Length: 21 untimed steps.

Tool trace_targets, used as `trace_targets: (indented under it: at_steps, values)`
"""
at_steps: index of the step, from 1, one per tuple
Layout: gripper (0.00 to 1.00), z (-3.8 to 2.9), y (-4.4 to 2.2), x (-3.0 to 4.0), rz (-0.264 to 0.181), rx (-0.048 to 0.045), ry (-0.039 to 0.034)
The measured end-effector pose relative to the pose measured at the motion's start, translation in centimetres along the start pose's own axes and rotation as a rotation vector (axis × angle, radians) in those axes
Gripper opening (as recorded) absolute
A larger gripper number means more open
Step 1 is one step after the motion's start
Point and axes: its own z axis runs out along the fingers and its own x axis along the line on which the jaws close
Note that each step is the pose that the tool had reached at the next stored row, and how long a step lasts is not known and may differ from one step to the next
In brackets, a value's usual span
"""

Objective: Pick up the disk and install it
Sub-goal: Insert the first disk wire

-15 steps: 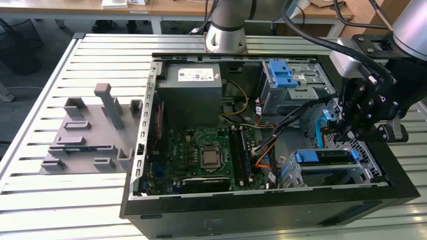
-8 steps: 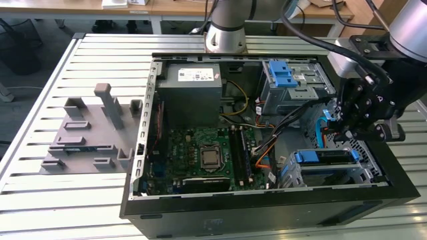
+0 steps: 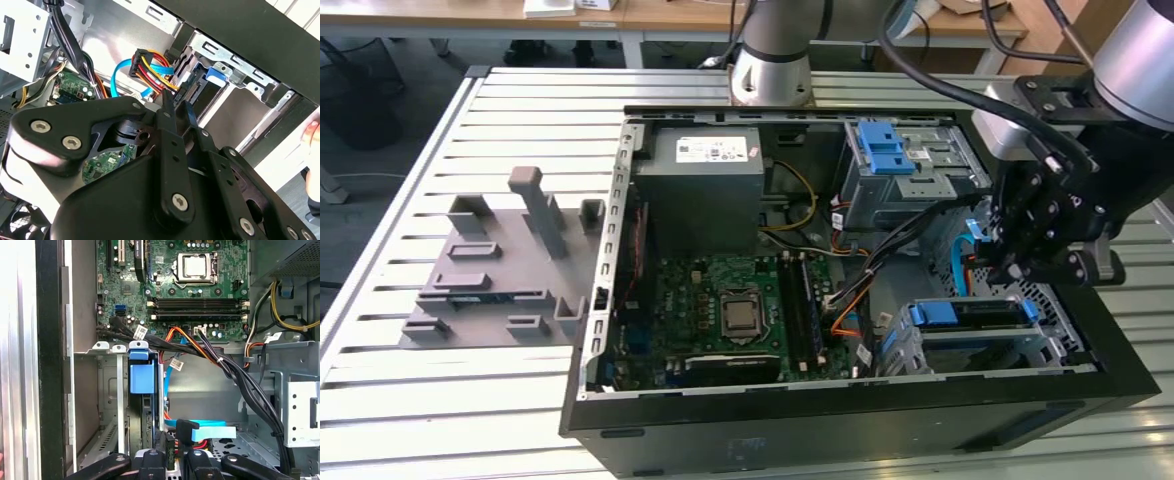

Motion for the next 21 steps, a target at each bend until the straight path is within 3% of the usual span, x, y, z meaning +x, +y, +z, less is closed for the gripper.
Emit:
trace_targets:
  at_steps: [4,6,10,11,13,15,16,21]
  values:
    - [0.25,0.13,0.00,0.01,0.000,0.0000,0.0003]
    - [0.17,0.14,0.00,0.01,0.000,0.0000,0.0003]
    - [0.16,0.17,-0.01,0.00,0.000,0.0001,0.0011]
    - [0.16,0.17,-0.01,0.00,0.000,0.0003,0.0058]
    - [0.16,0.16,-0.01,0.00,0.000,0.0012,0.0322]
    - [0.16,0.17,-0.01,-0.01,0.003,0.0017,0.0479]
    - [0.16,0.20,-0.01,0.00,0.007,0.0019,0.0518]
    - [0.16,0.41,0.00,0.00,0.024,0.0019,0.0503]
